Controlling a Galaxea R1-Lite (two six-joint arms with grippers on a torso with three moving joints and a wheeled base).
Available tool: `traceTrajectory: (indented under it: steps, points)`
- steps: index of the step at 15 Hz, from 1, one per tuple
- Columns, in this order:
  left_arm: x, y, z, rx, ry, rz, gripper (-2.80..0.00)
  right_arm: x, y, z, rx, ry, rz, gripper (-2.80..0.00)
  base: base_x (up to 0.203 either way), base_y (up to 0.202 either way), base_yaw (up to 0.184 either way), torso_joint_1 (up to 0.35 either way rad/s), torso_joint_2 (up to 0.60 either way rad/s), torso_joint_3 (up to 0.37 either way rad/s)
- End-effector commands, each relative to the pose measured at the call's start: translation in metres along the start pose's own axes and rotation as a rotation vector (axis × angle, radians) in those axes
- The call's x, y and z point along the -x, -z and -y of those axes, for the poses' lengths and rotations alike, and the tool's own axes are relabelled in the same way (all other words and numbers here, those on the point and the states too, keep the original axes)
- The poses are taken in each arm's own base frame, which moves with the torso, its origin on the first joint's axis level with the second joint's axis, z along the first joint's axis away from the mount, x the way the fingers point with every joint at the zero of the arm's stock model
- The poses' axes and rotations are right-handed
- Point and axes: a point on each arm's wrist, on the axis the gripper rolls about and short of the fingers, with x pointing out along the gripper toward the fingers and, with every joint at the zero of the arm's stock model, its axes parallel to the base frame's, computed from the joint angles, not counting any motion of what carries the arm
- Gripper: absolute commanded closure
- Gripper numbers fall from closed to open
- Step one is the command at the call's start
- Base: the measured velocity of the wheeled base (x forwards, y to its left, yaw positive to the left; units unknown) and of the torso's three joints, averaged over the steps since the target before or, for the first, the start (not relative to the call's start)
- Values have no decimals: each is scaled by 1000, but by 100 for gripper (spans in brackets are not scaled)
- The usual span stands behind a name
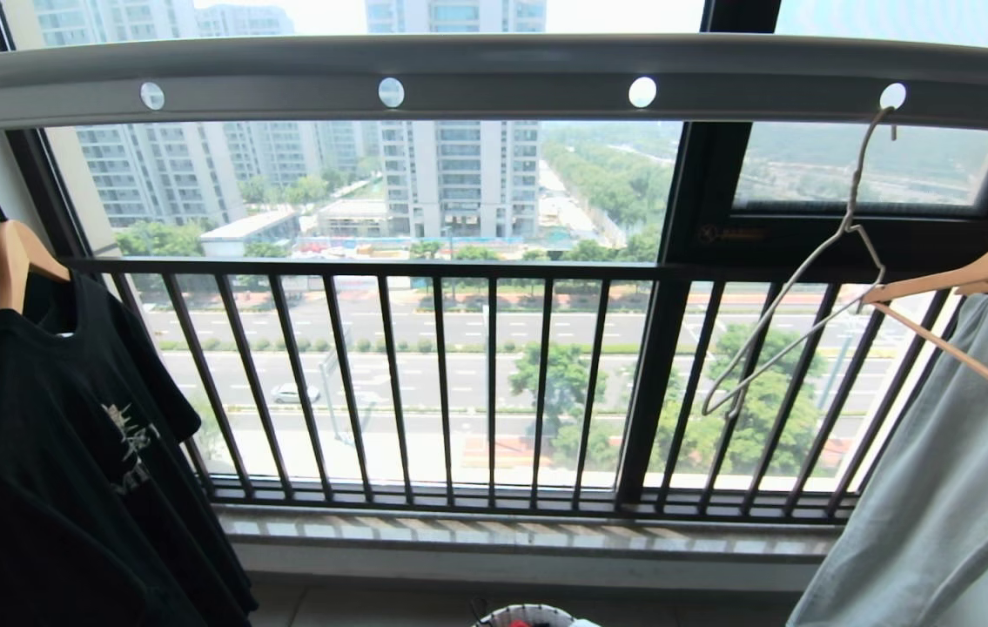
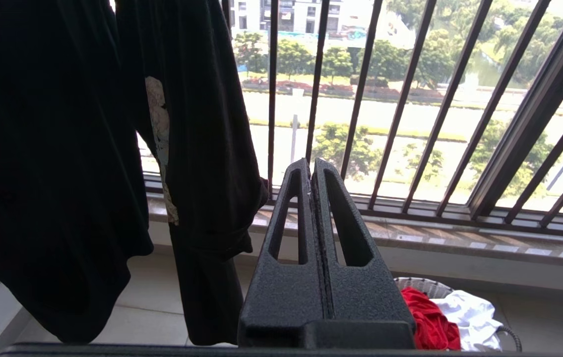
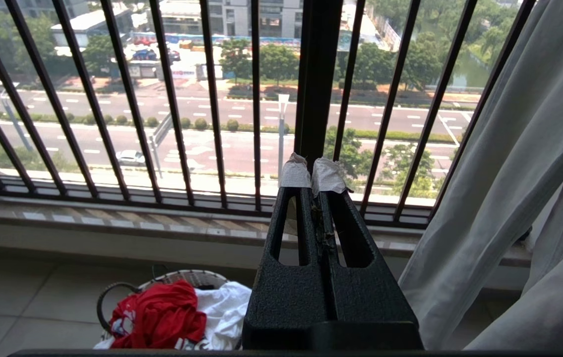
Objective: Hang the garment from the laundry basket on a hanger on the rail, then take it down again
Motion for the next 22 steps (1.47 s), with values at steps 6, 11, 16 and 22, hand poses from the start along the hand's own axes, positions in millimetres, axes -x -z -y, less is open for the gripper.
traceTrajectory:
  steps: [6,11,16,22]
  points:
    - [0,0,0,1,-1,-1,0,0,0,0,-1,-1,0,0,0,0,0,0,0,0]
    - [0,0,0,1,-1,-1,0,0,0,0,-1,-1,0,0,0,0,0,0,0,0]
    - [0,0,0,1,-1,-1,0,0,0,0,-2,1,0,0,0,0,0,0,0,0]
    - [0,0,0,1,-1,-1,0,0,0,0,-2,1,6,0,0,0,0,0,0,0]
